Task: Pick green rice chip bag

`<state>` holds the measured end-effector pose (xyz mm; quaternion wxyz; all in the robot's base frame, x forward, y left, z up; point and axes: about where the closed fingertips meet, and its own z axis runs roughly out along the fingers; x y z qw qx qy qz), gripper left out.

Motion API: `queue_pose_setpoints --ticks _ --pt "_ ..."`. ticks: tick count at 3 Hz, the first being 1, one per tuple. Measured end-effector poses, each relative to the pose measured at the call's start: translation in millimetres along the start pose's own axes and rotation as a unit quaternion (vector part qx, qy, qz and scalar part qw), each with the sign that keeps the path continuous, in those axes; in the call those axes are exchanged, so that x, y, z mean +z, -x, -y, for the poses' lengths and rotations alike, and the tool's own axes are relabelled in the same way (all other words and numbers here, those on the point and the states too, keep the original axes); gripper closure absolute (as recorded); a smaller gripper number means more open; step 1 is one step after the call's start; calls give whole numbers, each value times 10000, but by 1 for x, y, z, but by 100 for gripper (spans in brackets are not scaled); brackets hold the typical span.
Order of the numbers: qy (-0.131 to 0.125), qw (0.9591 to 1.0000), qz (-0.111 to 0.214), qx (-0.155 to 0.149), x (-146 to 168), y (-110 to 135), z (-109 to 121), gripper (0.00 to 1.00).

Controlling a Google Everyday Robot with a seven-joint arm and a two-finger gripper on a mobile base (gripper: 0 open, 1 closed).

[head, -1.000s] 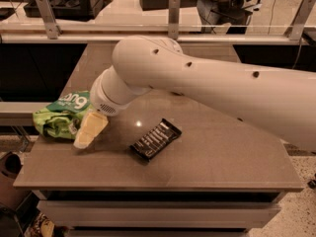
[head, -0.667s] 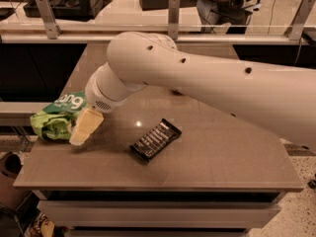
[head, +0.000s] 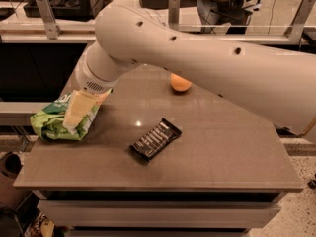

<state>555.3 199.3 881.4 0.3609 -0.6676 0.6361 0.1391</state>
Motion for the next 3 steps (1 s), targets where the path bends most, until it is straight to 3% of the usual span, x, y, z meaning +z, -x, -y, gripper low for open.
queue_pose_setpoints --ticks 1,3 --pt "119 9997 177 -90 15 12 4 0" --pt "423 9986 326 54 36 5 -14 0"
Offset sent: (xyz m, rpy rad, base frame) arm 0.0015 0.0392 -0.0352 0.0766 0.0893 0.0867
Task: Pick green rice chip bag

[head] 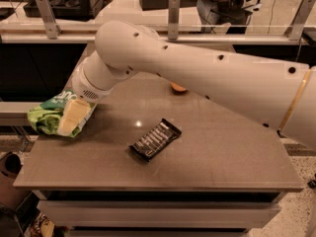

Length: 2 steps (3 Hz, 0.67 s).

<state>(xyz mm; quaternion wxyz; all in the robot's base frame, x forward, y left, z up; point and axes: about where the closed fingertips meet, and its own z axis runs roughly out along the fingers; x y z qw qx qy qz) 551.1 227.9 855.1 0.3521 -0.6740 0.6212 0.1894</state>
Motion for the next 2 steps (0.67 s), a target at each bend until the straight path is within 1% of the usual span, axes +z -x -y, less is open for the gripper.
queue_pose_setpoints --ticks 1,2 --pt "77 10000 59 14 7 -1 -6 16" --pt "77 10000 56 0 7 0 -6 40"
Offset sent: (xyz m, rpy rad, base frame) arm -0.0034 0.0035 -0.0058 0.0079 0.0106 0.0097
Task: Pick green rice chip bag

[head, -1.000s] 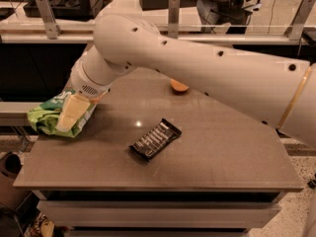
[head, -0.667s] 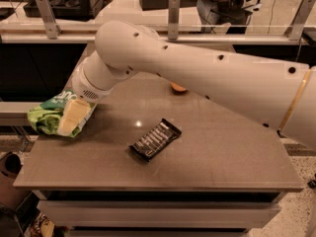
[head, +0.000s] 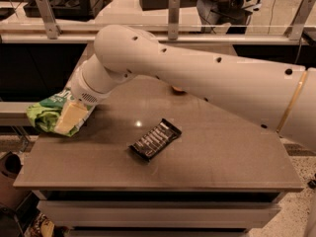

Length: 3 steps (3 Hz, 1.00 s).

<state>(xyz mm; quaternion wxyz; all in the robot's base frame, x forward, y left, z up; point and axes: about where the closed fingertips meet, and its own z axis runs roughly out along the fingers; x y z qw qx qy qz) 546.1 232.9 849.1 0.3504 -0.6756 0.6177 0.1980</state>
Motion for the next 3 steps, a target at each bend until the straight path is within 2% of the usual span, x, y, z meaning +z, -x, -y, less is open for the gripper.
queue_pose_setpoints --ticks 2,3 --pt "10 10000 1 -28 0 3 -2 87" --pt "14 10000 2 -43 0 4 -3 100"
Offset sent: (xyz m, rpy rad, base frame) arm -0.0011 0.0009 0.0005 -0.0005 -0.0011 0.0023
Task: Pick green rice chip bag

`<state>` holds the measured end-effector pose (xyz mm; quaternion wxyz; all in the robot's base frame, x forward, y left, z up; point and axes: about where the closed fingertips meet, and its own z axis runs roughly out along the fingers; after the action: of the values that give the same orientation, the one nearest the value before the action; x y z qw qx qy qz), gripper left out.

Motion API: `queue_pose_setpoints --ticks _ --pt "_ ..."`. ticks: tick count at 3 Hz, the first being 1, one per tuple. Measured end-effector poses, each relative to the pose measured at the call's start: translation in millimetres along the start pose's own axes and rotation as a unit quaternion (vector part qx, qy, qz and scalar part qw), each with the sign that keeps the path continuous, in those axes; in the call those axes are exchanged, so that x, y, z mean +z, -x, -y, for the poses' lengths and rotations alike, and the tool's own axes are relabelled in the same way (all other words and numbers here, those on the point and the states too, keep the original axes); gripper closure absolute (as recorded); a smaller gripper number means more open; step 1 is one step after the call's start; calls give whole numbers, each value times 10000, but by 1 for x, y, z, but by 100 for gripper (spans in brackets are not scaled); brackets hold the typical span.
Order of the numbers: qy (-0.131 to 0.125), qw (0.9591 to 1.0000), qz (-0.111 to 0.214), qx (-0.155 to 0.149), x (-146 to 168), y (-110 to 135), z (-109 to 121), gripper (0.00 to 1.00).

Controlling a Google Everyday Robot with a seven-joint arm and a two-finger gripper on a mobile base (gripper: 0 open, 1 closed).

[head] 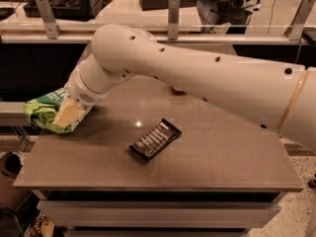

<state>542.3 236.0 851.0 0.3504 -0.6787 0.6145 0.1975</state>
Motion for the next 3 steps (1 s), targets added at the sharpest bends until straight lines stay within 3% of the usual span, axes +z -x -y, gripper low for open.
queue_pose_setpoints --ticks 1,3 --pt "-2 10000 3 -7 0 1 0 100" --pt "-405 9989 194 -158 -31 11 14 100"
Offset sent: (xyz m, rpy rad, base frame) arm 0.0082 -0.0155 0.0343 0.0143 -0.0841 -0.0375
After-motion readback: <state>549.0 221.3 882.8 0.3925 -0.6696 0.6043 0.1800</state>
